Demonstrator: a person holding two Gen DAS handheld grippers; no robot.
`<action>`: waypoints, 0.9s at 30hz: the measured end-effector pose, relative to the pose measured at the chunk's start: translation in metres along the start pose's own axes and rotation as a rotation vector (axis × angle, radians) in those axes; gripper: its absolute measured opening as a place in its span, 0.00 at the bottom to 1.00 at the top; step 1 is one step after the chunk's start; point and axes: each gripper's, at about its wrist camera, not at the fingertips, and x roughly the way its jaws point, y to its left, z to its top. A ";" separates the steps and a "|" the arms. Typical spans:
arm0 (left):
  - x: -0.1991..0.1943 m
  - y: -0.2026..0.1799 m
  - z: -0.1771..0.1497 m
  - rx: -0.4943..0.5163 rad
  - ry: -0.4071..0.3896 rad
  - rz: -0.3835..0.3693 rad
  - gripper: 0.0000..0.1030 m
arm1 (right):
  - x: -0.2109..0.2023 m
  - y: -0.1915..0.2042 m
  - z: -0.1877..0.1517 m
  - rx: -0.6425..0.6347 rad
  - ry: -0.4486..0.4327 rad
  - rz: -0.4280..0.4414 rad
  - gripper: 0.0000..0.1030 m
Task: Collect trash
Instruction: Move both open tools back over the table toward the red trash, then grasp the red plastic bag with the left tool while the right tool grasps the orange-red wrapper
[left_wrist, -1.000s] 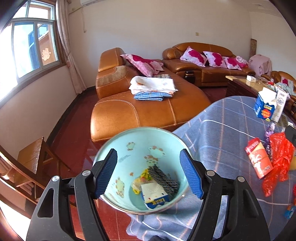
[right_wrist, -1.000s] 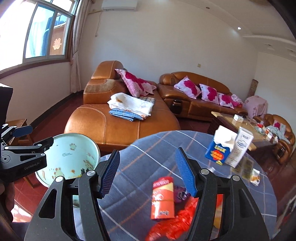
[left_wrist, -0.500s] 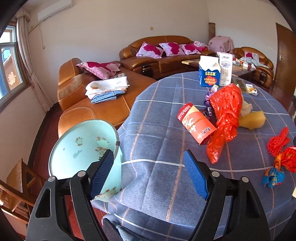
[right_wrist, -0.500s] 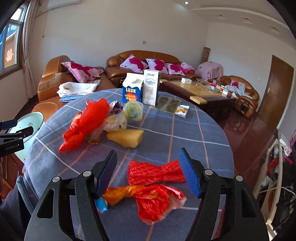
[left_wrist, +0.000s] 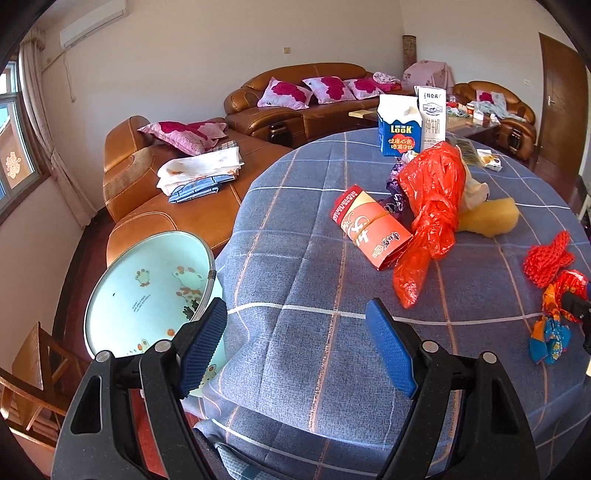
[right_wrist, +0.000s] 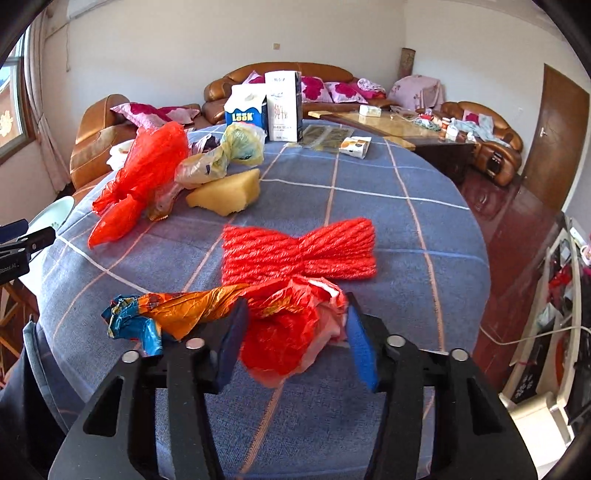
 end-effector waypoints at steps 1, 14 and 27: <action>-0.001 0.001 0.000 -0.001 0.001 -0.001 0.74 | -0.001 0.001 -0.001 -0.005 -0.001 0.006 0.33; -0.015 -0.003 0.014 0.003 -0.059 -0.045 0.74 | -0.039 0.009 0.013 -0.007 -0.102 0.070 0.10; 0.000 -0.076 0.046 0.118 -0.149 -0.155 0.74 | -0.026 -0.021 0.057 0.121 -0.194 -0.070 0.10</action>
